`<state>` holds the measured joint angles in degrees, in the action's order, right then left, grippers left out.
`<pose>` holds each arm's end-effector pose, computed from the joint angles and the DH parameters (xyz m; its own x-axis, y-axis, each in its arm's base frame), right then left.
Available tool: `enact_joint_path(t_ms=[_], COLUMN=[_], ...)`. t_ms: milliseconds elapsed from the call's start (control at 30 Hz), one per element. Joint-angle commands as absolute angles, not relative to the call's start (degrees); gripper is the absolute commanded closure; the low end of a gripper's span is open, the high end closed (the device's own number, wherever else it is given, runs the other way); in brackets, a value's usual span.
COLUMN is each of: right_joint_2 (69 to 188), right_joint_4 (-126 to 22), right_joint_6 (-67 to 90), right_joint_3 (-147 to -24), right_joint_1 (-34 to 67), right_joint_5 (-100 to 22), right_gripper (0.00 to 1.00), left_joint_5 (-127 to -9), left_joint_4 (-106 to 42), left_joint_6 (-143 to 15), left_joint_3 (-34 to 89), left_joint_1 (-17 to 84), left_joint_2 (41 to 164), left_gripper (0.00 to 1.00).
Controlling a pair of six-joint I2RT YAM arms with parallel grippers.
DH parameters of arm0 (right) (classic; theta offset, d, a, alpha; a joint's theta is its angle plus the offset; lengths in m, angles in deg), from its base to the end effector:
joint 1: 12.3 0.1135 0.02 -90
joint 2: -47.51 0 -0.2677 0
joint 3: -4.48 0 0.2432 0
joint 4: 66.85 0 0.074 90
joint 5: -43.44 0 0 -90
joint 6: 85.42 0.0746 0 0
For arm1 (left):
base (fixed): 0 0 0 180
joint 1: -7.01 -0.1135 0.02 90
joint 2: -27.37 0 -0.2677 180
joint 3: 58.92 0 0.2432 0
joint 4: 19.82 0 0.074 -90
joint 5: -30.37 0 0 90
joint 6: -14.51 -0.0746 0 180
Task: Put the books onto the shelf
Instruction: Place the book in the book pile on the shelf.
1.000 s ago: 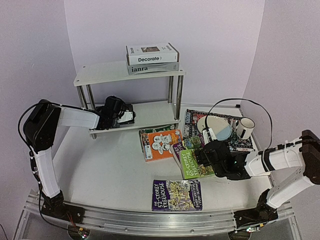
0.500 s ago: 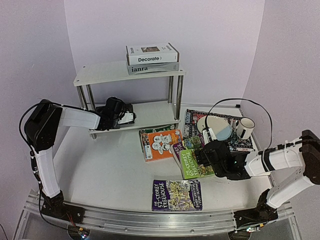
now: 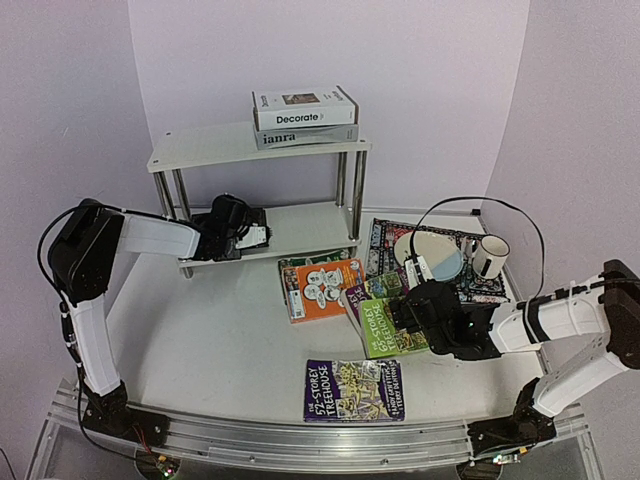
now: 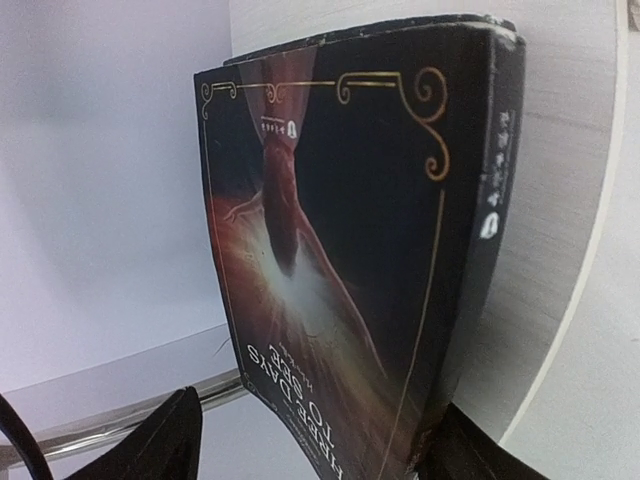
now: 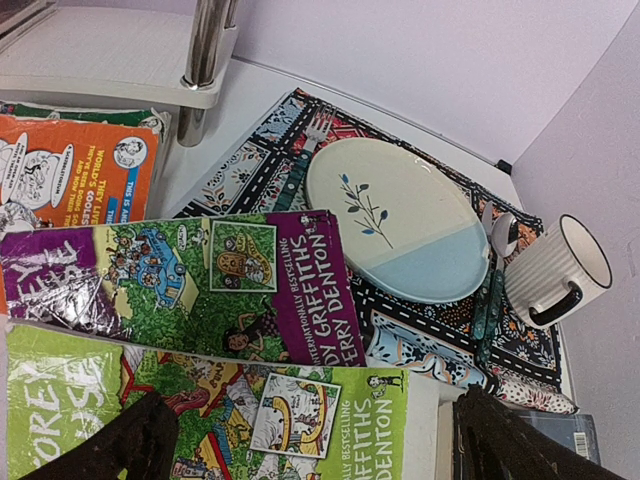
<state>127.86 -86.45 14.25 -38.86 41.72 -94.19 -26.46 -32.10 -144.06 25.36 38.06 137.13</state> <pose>0.2137 0.2006 0.1938 -0.1953 -0.0764 -0.9778 -0.0998 0.9933 -0.0576 0.3962 -0.1909 0.1773 -0.1347 0.9906 0.0230 0.5107 0.0495 0.8583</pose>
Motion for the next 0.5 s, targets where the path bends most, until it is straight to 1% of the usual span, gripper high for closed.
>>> enact_joint_path(t_ms=[0, 33, 133, 300, 467], right_joint_2=[127.84, 127.83, 127.75, 127.83, 127.93], right_joint_4=[-85.7, -85.7, -85.7, -85.68, -85.61], right_joint_6=[14.68, 14.65, 14.68, 14.68, 14.68], right_joint_3=[-39.19, -39.21, -39.09, -39.21, -39.25], right_joint_1=[41.44, 41.41, 41.4, 41.44, 41.4], right_joint_5=[-95.58, -95.59, -95.6, -95.52, -95.34], right_gripper=[0.02, 0.02, 0.02, 0.02, 0.02], left_joint_5=[-27.77, -27.82, -28.25, -28.75, -27.57], left_joint_4=[-35.34, -35.7, -37.25, -39.1, -40.13], left_joint_6=[-142.03, -141.88, -141.22, -140.19, -140.24], left_joint_3=[27.06, 27.17, 27.59, 27.78, 28.21], left_joint_1=[37.75, 37.71, 37.7, 37.68, 37.68], left_joint_2=[135.22, 135.21, 135.08, 134.19, 133.6], left_gripper=[0.19, 0.13, 0.02, 0.0, 0.01])
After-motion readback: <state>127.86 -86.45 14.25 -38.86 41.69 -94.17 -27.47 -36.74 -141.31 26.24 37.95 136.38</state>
